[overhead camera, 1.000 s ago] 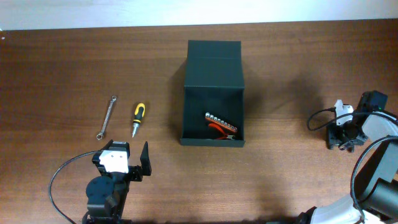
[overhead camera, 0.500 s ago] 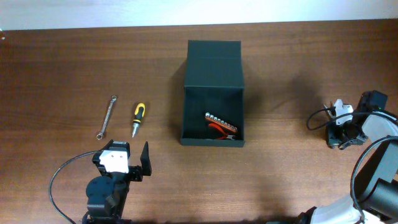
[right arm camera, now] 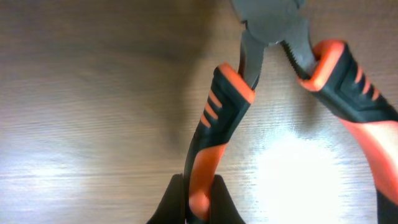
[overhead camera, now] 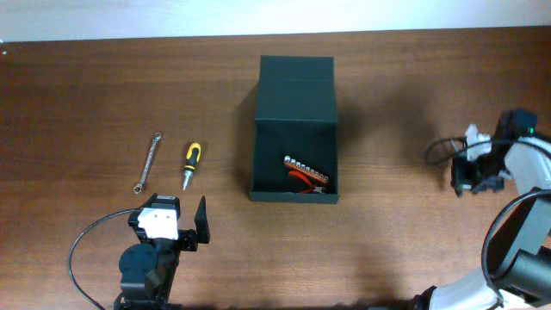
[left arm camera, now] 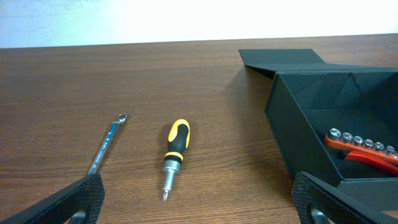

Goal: Pack container
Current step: 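Lower the right gripper and grasp the orange-black pliers, then carry the pliers into the box and release them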

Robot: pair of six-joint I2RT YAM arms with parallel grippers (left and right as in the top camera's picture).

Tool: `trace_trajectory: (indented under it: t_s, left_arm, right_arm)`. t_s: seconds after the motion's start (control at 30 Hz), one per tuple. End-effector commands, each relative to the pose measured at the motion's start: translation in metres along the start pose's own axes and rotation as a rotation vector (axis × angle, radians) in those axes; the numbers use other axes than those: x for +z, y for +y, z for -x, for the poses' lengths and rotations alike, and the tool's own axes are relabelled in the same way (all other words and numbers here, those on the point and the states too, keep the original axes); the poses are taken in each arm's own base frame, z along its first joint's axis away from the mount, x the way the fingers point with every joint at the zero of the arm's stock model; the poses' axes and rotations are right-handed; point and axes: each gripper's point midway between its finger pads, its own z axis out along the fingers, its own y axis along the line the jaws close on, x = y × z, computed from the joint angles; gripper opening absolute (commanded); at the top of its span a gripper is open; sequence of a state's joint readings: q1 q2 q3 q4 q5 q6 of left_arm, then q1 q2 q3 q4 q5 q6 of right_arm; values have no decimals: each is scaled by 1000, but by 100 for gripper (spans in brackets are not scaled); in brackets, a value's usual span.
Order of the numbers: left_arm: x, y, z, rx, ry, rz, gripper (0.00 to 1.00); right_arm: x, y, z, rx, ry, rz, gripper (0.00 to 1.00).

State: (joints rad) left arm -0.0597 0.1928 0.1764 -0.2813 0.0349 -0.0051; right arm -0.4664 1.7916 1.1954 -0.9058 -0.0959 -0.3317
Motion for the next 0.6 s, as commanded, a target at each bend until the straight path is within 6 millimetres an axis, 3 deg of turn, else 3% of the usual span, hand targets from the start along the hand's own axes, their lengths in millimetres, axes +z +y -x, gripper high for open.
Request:
trace_trajectory:
  t_s: [0.0,0.17,0.3,0.33,0.43,0.57]
  left_arm:
    - [-3,-3,11,-8,-26,-17,99]
    - [-3,-3,11,-8,-26,-16,99]
    - [-3,0,11,-7,-26,2,99]
    - [-3,0,11,-8,-27,2,99]
    - [-3,0,11,-8,-26,2,99]
    - [-3,0,11,-8,-26,2,99]
  right_arm:
    - [-41,16,42,-57,-95,-18,4]
    - [-101,73,74,-213,-146,-9,4]
    - [-149,135,86,-404,-201,6,4]
    - [-171,167,85,-508,-232,15,4]
    - [-201,226,71,-730,-269,33,4]
    - [-209,291,36,-1051,-262,63,4]
